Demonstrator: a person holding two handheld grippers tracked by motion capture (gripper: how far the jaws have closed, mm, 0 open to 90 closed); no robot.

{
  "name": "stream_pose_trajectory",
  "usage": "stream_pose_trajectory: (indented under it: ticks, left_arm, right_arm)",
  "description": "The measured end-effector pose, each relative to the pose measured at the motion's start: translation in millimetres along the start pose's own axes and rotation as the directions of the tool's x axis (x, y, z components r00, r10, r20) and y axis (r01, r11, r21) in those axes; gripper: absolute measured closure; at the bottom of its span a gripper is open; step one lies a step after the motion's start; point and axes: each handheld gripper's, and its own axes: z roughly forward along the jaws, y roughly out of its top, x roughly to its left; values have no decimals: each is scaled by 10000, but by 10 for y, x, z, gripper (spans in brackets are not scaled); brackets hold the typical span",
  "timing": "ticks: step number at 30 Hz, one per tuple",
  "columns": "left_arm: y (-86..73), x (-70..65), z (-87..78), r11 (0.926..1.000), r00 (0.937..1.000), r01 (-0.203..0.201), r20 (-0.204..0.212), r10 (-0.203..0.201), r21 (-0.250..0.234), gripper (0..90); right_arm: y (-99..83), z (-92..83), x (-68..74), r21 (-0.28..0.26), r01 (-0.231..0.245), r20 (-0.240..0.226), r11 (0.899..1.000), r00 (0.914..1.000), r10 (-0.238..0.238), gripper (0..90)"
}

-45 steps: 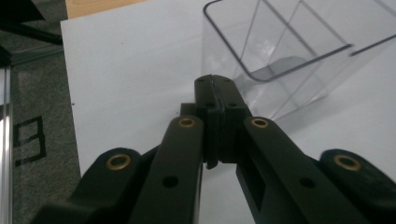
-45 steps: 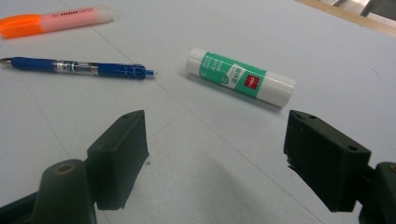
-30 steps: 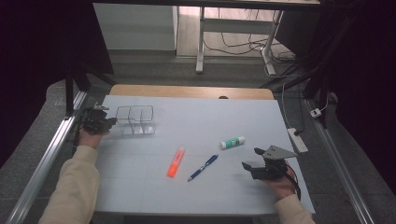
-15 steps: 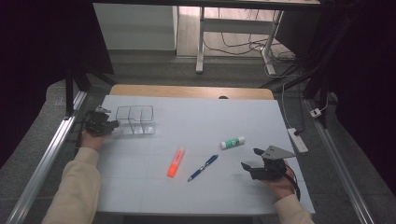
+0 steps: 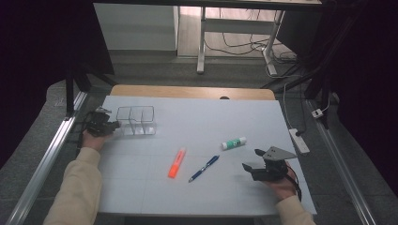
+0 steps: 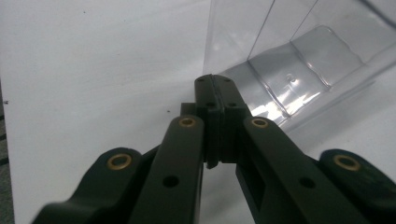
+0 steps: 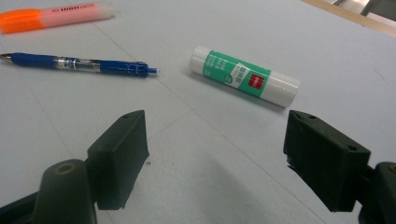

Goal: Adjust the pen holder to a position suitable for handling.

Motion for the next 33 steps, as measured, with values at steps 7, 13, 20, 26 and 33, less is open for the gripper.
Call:
stream_pose_trajectory:
  ticks: [7,13,20,26,33]
  left_arm:
    - [20,-28,23,10000,10000,71,-43,-71,-7,892]
    - [45,-84,42,10000,9999,5,113,-5,5,892]
    - [75,-153,40,10000,9997,-18,229,18,9,892]
    - [91,-220,39,10000,9990,-92,442,93,-12,892]
    - [121,-316,49,9995,9974,-320,648,317,25,892]
  right_arm:
    - [1,-7,9,-15,-13,-29,10000,10000,13,221]
    - [2,-6,10,17,35,-42,10000,10000,-35,222]
    - [0,-11,12,35,19,-69,10000,10000,-19,223]
    - [-2,-6,13,100,39,-72,9999,10000,-38,222]
    - [-2,-12,17,123,70,-78,9999,9999,-69,222]
